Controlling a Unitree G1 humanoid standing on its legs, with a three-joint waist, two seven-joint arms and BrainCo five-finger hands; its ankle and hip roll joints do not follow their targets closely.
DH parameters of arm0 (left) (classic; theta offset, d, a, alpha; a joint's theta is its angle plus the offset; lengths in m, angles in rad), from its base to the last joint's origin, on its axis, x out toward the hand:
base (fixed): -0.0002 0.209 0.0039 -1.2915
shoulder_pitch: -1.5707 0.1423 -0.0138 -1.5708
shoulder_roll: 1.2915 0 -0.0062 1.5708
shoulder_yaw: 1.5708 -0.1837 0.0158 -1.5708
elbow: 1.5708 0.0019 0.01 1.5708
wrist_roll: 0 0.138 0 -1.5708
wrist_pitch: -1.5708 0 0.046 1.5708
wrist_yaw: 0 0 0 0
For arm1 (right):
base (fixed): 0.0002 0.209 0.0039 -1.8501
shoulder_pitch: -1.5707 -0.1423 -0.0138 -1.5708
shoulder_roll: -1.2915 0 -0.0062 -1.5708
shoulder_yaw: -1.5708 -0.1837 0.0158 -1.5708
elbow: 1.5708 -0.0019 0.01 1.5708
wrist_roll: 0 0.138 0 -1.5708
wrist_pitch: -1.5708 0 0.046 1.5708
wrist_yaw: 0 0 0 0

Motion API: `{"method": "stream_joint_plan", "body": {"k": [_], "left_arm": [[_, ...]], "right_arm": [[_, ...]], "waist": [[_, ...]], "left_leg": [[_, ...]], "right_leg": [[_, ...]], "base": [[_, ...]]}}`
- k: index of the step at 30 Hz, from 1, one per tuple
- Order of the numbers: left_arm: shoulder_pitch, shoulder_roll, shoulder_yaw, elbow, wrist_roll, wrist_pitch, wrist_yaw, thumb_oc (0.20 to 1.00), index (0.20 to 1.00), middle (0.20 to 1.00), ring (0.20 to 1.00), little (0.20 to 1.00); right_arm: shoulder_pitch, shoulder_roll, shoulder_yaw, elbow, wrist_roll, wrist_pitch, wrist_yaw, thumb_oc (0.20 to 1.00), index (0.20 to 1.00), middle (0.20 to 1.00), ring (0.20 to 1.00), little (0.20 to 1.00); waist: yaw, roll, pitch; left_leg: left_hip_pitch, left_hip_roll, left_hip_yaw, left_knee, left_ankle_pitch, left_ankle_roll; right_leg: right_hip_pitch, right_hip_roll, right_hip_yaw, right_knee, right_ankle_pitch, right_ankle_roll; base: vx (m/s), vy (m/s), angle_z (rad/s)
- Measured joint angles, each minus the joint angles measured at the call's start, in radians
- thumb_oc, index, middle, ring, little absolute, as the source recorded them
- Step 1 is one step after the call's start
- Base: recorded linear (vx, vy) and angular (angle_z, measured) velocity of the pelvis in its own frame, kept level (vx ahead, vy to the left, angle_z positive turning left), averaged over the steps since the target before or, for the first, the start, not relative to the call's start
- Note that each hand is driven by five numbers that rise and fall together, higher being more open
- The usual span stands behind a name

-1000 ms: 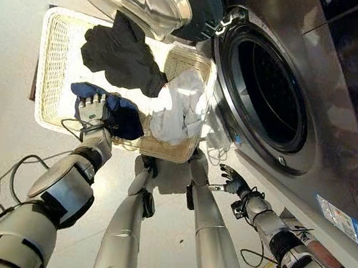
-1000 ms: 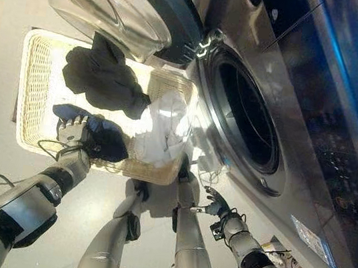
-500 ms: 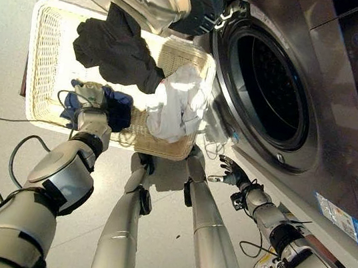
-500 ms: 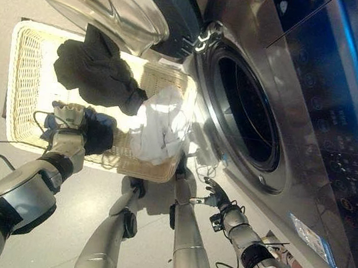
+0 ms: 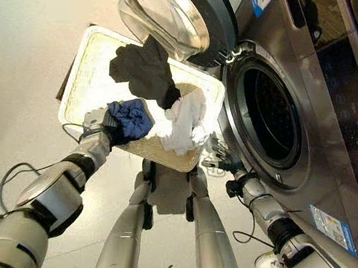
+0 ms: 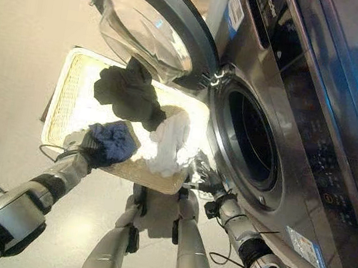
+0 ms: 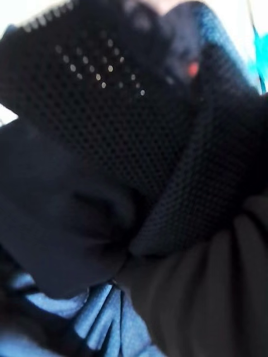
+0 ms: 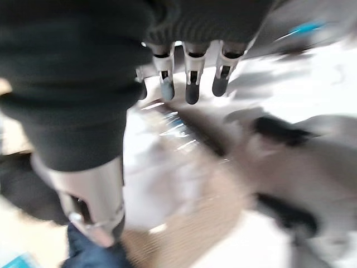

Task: Put the clothes into the washing machine.

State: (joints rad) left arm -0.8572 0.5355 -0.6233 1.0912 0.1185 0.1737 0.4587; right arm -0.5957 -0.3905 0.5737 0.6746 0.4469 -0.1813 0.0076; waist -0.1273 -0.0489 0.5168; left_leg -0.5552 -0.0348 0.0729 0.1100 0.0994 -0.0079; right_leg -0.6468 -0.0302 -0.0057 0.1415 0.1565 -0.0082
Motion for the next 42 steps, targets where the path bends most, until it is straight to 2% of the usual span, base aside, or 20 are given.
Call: {"method": "stream_joint_plan", "body": {"k": [3,4,5,6,8,10,11,13,15,18,21,24,27,35,39,40,41,42], "left_arm": [[0.122,0.020,0.102,-0.186,-0.064,-0.015,0.049,0.200,0.200,0.200,0.200,0.200],[0.122,0.020,0.102,-0.186,-0.064,-0.015,0.049,0.200,0.200,0.200,0.200,0.200],[0.202,0.019,0.134,-0.257,-0.076,-0.034,0.073,0.200,0.200,0.200,0.200,0.200],[0.254,0.019,0.160,-0.322,-0.080,-0.034,0.074,0.200,0.200,0.200,0.200,0.200],[0.408,0.025,0.235,-0.565,-0.115,-0.053,0.056,0.200,0.200,0.200,0.200,0.200],[0.460,0.026,0.233,-0.650,-0.156,-0.075,0.027,0.200,0.200,0.200,0.200,0.200],[0.471,0.013,0.221,-0.653,-0.230,-0.101,-0.031,0.200,0.200,0.200,0.200,0.200],[0.477,-0.014,0.213,-0.651,-0.315,-0.103,-0.112,0.200,0.200,0.200,0.200,0.200],[0.475,-0.026,0.207,-0.674,-0.412,-0.107,-0.232,0.200,0.200,0.200,0.200,0.200],[0.455,-0.013,0.168,-0.723,-0.466,-0.114,-0.341,0.200,0.200,0.200,0.200,0.200],[0.395,-0.004,0.125,-0.768,-0.508,-0.118,-0.493,0.200,0.200,0.200,0.200,0.200],[0.354,-0.002,0.112,-0.776,-0.548,-0.120,-0.565,0.200,0.200,0.200,0.200,0.200],[0.345,0.012,0.094,-0.787,-0.596,-0.120,-0.597,0.200,0.200,0.200,0.200,0.200],[0.344,0.052,0.058,-0.790,-0.612,-0.122,-0.584,0.200,0.200,0.200,0.200,0.200],[0.352,0.055,0.054,-0.791,-0.611,-0.122,-0.582,0.200,0.200,0.200,0.200,0.200],[0.352,0.055,0.054,-0.797,-0.612,-0.123,-0.582,0.200,0.200,0.200,0.200,0.200],[0.352,0.055,0.054,-0.799,-0.612,-0.126,-0.583,0.200,0.200,0.200,0.200,0.200],[0.352,0.055,0.054,-0.799,-0.613,-0.128,-0.584,0.200,0.200,0.200,0.200,0.200]], "right_arm": [[0.053,-0.010,-0.021,-0.149,0.015,0.012,-0.041,1.000,1.000,1.000,1.000,1.000],[0.053,-0.010,-0.021,-0.149,0.015,0.012,-0.041,1.000,1.000,1.000,1.000,1.000],[0.071,-0.002,-0.032,-0.209,0.013,0.012,-0.054,1.000,1.000,1.000,1.000,1.000],[0.082,0.000,-0.047,-0.247,0.002,0.020,-0.064,1.000,1.000,1.000,1.000,1.000],[0.129,-0.007,-0.092,-0.384,-0.033,0.031,-0.072,1.000,1.000,1.000,1.000,1.000],[0.141,-0.012,-0.096,-0.423,-0.055,0.034,-0.071,1.000,1.000,1.000,1.000,1.000],[0.131,-0.012,-0.095,-0.423,-0.076,0.049,-0.067,1.000,1.000,1.000,1.000,1.000],[0.111,-0.008,-0.091,-0.420,-0.094,0.078,-0.055,1.000,1.000,1.000,1.000,1.000],[0.084,-0.008,-0.091,-0.419,-0.101,0.102,-0.036,1.000,1.000,1.000,1.000,1.000],[0.068,-0.014,-0.090,-0.419,-0.095,0.127,-0.015,1.000,1.000,1.000,1.000,1.000],[0.066,-0.017,-0.060,-0.419,-0.044,0.157,0.018,1.000,1.000,1.000,1.000,1.000],[0.064,-0.020,-0.041,-0.419,-0.002,0.186,0.044,1.000,1.000,1.000,1.000,1.000],[0.060,-0.028,-0.003,-0.419,0.070,0.214,0.068,1.000,1.000,1.000,1.000,1.000],[0.068,-0.045,0.021,-0.416,0.239,0.291,0.142,1.000,1.000,1.000,1.000,1.000],[0.069,-0.062,0.029,-0.416,0.255,0.315,0.161,1.000,1.000,1.000,1.000,1.000],[0.068,-0.067,0.031,-0.416,0.255,0.318,0.164,0.909,0.909,0.909,0.909,0.909],[0.068,-0.073,0.032,-0.416,0.255,0.318,0.165,0.294,0.294,0.294,0.294,0.294],[0.068,-0.074,0.032,-0.416,0.255,0.317,0.165,0.200,0.200,0.200,0.200,0.200]], "waist": [[0.019,0.017,0.006],[0.019,0.017,0.006],[0.047,0.023,0.006],[0.067,0.031,0.005],[0.096,0.054,0.007],[0.101,0.070,0.006],[0.124,0.078,0.009],[0.142,0.085,0.010],[0.141,0.085,0.010],[0.140,0.086,0.011],[0.135,0.086,0.011],[0.130,0.086,0.011],[0.119,0.086,0.011],[0.118,0.086,0.011],[0.119,0.086,0.011],[0.119,0.086,0.011],[0.119,0.086,0.011],[0.119,0.086,0.011]], "left_leg": [[0.028,0.006,-0.026,-0.017,0.018,-0.010],[0.028,0.006,-0.026,-0.017,0.018,-0.010],[0.056,0.010,-0.037,-0.029,0.022,-0.014],[0.065,0.011,-0.048,-0.033,0.018,-0.019],[0.075,0.012,-0.066,-0.060,0.036,-0.025],[0.076,0.013,-0.080,-0.066,0.042,-0.029],[0.075,0.016,-0.079,-0.064,0.043,-0.030],[0.067,0.018,-0.075,-0.071,0.043,-0.030],[0.055,0.019,-0.075,-0.078,0.056,-0.034],[0.054,0.021,-0.074,-0.095,0.069,-0.031],[0.055,0.022,-0.070,-0.108,0.072,-0.029],[0.055,0.024,-0.068,-0.114,0.074,-0.027],[0.067,0.029,-0.064,-0.123,0.074,-0.027],[0.091,0.035,-0.060,-0.134,0.069,-0.034],[0.091,0.039,-0.059,-0.135,0.068,-0.036],[0.091,0.040,-0.058,-0.135,0.067,-0.036],[0.091,0.040,-0.057,-0.135,0.067,-0.036],[0.091,0.040,-0.056,-0.135,0.067,-0.036]], "right_leg": [[0.030,-0.001,-0.034,0.003,-0.007,-0.014],[0.030,-0.001,-0.034,0.003,-0.007,-0.014],[0.056,0.001,-0.048,0.006,-0.016,-0.021],[0.061,0.001,-0.056,0.017,-0.027,-0.023],[0.061,-0.001,-0.076,0.030,-0.038,-0.027],[0.063,-0.004,-0.091,0.034,-0.046,-0.031],[0.062,-0.003,-0.096,0.041,-0.052,-0.034],[0.046,-0.005,-0.098,0.054,-0.057,-0.036],[0.033,-0.007,-0.108,0.057,-0.058,-0.036],[0.026,-0.007,-0.110,0.056,-0.058,-0.036],[0.025,-0.006,-0.111,0.045,-0.057,-0.035],[0.026,-0.003,-0.112,0.036,-0.057,-0.035],[0.040,0.003,-0.113,0.021,-0.051,-0.039],[0.073,0.018,-0.113,-0.014,-0.047,-0.038],[0.084,0.022,-0.112,-0.038,-0.038,-0.032],[0.087,0.023,-0.112,-0.045,-0.034,-0.032],[0.087,0.023,-0.111,-0.047,-0.032,-0.034],[0.087,0.024,-0.111,-0.048,-0.031,-0.034]], "base": [[-0.02,-0.040,0.22],[-0.04,-0.045,0.30],[-0.05,-0.057,0.17],[-0.08,-0.080,0.26],[-0.06,-0.053,0.26],[-0.04,-0.021,0.25],[-0.04,-0.016,0.16],[-0.04,-0.003,0.10],[-0.05,0.016,0.09],[-0.03,0.012,0.02],[-0.02,0.009,-0.02],[-0.01,0.000,-0.01],[-0.02,-0.009,-0.04],[0.00,-0.003,-0.01],[0.00,0.000,0.00],[0.00,0.000,0.00],[0.00,0.000,0.00],[0.00,0.000,0.00]]}}
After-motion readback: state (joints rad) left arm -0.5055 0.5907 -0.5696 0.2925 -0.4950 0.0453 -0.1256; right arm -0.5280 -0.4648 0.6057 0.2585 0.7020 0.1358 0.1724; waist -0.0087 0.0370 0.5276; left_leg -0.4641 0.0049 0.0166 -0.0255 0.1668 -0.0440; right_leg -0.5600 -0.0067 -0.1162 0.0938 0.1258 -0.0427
